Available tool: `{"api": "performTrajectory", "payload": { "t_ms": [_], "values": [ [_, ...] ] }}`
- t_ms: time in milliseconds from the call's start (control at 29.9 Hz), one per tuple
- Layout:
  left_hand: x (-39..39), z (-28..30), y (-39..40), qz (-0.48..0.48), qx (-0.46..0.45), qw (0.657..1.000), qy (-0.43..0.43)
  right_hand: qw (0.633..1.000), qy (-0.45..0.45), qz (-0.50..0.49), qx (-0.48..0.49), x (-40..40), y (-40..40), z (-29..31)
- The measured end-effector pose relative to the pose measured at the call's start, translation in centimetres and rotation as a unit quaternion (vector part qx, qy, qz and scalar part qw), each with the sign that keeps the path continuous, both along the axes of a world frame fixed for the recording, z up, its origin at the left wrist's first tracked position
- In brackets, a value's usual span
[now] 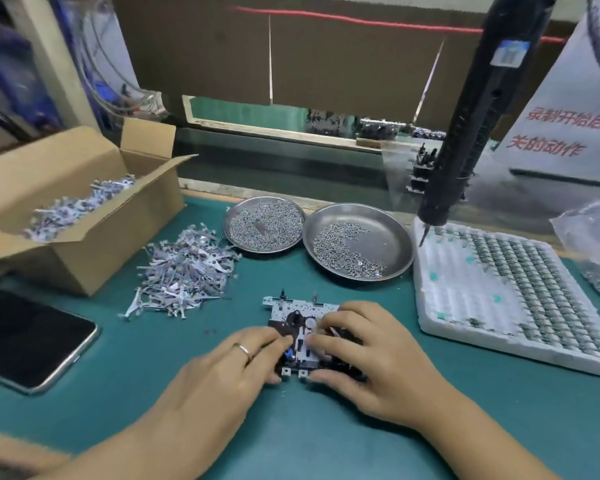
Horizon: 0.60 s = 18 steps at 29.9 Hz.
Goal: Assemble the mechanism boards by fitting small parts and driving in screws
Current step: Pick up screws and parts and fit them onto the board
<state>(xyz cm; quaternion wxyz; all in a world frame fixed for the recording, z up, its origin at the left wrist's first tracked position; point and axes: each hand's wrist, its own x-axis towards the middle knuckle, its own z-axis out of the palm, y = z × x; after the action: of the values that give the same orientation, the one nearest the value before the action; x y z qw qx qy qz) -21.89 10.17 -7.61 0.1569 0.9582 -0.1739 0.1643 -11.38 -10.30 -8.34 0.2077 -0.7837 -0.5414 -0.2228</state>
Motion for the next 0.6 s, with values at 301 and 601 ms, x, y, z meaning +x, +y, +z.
{"api": "performTrajectory", "payload": {
  "t_ms": [301,601],
  "values": [
    [4.7,1.8,6.7,0.182,0.138,0.966,-0.117,0.995,0.038,-0.084,0.021,0.8,0.5,-0.4],
    [5.9,3.2,7.4,0.184,-0.003,0.981,-0.062,0.99,0.061,-0.115,0.046,1.0,0.4,-0.8]
  ]
}}
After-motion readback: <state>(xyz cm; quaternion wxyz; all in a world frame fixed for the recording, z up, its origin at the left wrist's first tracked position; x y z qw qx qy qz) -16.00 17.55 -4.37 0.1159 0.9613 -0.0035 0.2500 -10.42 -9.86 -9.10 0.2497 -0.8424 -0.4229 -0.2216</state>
